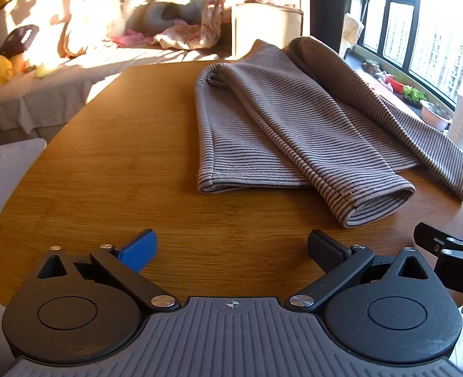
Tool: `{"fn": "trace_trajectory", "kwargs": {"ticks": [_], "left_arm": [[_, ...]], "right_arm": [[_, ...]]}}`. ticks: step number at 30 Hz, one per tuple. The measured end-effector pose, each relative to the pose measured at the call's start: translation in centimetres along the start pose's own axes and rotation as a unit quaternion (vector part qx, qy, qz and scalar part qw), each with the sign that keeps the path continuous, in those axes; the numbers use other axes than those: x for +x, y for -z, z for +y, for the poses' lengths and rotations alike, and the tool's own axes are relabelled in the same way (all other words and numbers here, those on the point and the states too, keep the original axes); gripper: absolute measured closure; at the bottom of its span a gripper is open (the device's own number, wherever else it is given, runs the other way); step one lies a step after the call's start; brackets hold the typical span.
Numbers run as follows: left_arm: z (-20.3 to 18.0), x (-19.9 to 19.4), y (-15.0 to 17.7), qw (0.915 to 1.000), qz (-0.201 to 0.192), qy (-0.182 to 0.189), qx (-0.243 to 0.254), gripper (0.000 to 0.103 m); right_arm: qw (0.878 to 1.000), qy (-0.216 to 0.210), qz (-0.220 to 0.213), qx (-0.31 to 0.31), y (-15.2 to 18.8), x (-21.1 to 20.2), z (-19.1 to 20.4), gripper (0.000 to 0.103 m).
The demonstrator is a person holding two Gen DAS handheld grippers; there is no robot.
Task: Fold clothes
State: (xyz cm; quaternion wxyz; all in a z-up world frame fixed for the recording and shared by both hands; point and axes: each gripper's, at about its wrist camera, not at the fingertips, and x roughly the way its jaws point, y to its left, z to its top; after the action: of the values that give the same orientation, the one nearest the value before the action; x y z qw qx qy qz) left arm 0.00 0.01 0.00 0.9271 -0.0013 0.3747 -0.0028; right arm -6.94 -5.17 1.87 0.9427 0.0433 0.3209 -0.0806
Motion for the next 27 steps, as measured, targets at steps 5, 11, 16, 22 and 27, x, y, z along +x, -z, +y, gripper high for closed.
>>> {"fn": "trace_trajectory", "kwargs": {"ticks": [5, 11, 16, 22, 27], "left_arm": [[0.08, -0.14, -0.17, 1.0, 0.001, -0.001, 0.005, 0.0], [0.03, -0.63, 0.11, 1.0, -0.007, -0.006, 0.002, 0.0], [-0.07, -0.57, 0.21, 0.9999, -0.01, -0.006, 0.002, 0.0], [-0.12, -0.48, 0.24, 0.9999, -0.011, -0.004, 0.003, 0.0], [-0.19, -0.54, 0.3, 0.9999, -0.011, -0.004, 0.005, 0.0]], "right_arm": [[1.0, 0.008, -0.007, 0.001, 0.1, -0.06, 0.27, 0.0], [1.0, 0.01, -0.001, -0.006, 0.14, 0.12, 0.46, 0.0], [1.0, 0.009, 0.001, -0.008, 0.1, 0.27, 0.4, 0.0], [1.0, 0.009, -0.006, -0.01, 0.31, 0.33, 0.54, 0.0], [1.0, 0.008, -0.01, -0.011, 0.46, 0.3, 0.43, 0.0]]}}
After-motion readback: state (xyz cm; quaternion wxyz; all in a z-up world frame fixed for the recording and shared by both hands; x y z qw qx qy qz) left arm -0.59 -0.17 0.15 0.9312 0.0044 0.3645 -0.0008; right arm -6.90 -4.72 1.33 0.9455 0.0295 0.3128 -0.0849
